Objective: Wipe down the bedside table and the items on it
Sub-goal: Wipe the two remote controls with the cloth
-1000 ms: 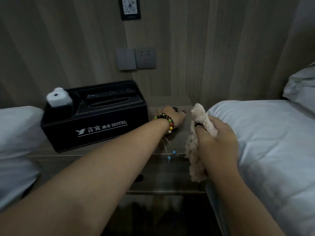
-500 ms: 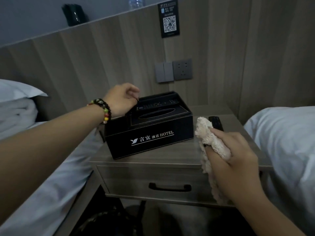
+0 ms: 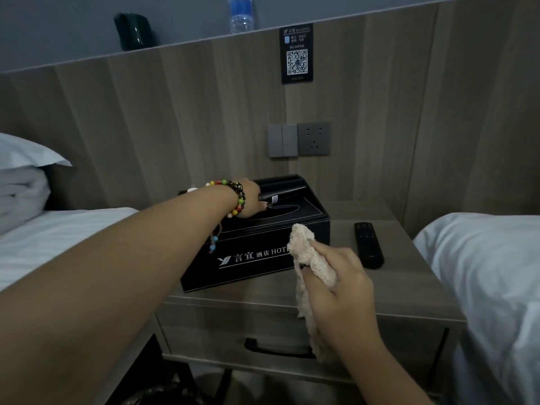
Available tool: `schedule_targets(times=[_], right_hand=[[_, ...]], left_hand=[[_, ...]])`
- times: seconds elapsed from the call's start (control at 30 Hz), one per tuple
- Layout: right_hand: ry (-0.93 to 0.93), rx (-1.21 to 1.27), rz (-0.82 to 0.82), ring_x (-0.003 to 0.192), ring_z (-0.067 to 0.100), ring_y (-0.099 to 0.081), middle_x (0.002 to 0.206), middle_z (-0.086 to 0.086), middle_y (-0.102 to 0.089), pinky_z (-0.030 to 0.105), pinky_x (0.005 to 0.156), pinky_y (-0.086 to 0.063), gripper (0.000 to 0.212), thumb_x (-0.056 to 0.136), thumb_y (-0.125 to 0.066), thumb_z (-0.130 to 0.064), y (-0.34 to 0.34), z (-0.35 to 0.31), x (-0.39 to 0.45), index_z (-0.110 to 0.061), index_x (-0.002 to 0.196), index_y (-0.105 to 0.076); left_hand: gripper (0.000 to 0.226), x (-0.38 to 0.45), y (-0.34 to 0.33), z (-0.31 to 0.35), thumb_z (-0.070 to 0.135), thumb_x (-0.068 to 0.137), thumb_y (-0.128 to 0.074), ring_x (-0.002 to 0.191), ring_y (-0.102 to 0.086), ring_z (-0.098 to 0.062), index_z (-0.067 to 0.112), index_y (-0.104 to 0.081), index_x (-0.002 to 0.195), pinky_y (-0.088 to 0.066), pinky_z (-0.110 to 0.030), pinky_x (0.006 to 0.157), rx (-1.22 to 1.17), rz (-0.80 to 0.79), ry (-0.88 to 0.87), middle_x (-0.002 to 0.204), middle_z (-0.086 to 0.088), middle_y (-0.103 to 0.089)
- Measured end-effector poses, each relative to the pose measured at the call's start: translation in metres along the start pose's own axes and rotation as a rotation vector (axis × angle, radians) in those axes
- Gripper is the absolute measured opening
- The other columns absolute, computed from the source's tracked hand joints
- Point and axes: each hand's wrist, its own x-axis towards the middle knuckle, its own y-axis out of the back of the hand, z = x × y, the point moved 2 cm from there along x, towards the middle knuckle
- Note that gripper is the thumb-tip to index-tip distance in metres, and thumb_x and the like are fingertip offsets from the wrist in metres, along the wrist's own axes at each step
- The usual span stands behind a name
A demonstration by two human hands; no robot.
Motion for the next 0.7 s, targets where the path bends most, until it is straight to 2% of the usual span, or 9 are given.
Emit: schedule_targets(times=[0.13,0.27,0.37,0.43,0.47,0.53,0.63,0.7], right_hand=[[-0.023,0.012,0.036,0.092,-0.008,-0.056,0.097,-0.013,-0.057,0.001,0.074,-0.041,0.038,0.084,-0.066,-0.004,0.002,0.005,0.007,-0.018,0.118,-0.067],[-0.045,0.072,0.074,0.092,-0.007,-0.057,0.096,-0.013,-0.059,0.002,0.073,-0.041,0.035,0.084,-0.066,-0.007,0.010,0.007,0.008,-0.023,0.114,-0.068],[-0.043,0.094,0.091,0.091,-0.003,-0.059,0.096,-0.010,-0.062,0.003,0.073,-0.042,0.032,0.082,-0.068,-0.005,0.021,0.009,0.007,-0.024,0.108,-0.070],[-0.029,0.080,0.094,0.091,-0.004,-0.059,0.095,-0.010,-0.062,0.001,0.073,-0.040,0.033,0.082,-0.069,-0.005,0.031,0.007,0.005,-0.030,0.103,-0.069],[-0.019,0.065,0.091,0.092,-0.004,-0.059,0.095,-0.011,-0.063,0.000,0.074,-0.040,0.035,0.081,-0.070,-0.005,0.036,0.006,0.004,-0.033,0.102,-0.069],[-0.019,0.060,0.084,0.092,-0.005,-0.059,0.097,-0.017,-0.062,0.000,0.074,-0.039,0.036,0.080,-0.071,-0.006,0.048,0.002,-0.002,-0.036,0.100,-0.069],[0.032,0.031,0.043,0.092,-0.006,-0.060,0.098,-0.019,-0.063,-0.001,0.073,-0.039,0.030,0.075,-0.071,-0.023,0.072,-0.012,-0.016,-0.038,0.101,-0.069],[0.077,0.020,0.020,0.091,-0.005,-0.062,0.097,-0.013,-0.066,0.000,0.071,-0.041,0.037,0.067,-0.065,-0.035,0.088,-0.023,-0.027,-0.033,0.103,-0.070]], left_hand=[[0.041,0.001,-0.004,0.001,0.037,0.098,-0.043,0.106,-0.056,-0.029,0.006,-0.053,0.122,-0.046,-0.033,0.086,-0.015,0.064,0.050,0.121,-0.015,-0.055],[0.029,-0.015,0.000,0.002,0.029,0.100,-0.041,0.099,-0.059,-0.030,0.007,-0.052,0.115,-0.047,-0.037,0.089,-0.262,0.245,0.151,0.111,-0.015,-0.062],[0.022,-0.053,0.007,0.008,0.029,0.099,-0.040,0.086,-0.065,-0.024,0.015,-0.053,0.110,-0.053,-0.040,0.081,-0.670,0.504,0.122,0.096,-0.006,-0.068],[0.017,-0.094,0.005,0.027,0.025,0.101,-0.041,0.074,-0.067,-0.016,0.017,-0.055,0.107,-0.055,-0.036,0.073,-1.132,0.575,0.040,0.084,-0.001,-0.068],[0.017,-0.115,-0.001,0.040,0.022,0.101,-0.042,0.068,-0.064,-0.014,0.015,-0.056,0.107,-0.054,-0.035,0.069,-1.419,0.528,0.003,0.078,-0.003,-0.067],[0.023,-0.153,-0.019,0.065,0.024,0.100,-0.042,0.063,-0.059,-0.014,0.012,-0.058,0.110,-0.051,-0.032,0.061,-1.918,0.312,-0.030,0.075,-0.009,-0.065],[0.040,-0.181,-0.054,0.090,0.038,0.094,-0.042,0.062,-0.056,-0.015,0.010,-0.061,0.115,-0.043,-0.028,0.056,-2.332,0.024,0.044,0.084,-0.013,-0.067],[0.041,-0.185,-0.069,0.104,0.039,0.092,-0.044,0.062,-0.055,-0.016,0.009,-0.066,0.110,-0.040,-0.028,0.058,-2.476,-0.071,0.092,0.091,-0.014,-0.070]])
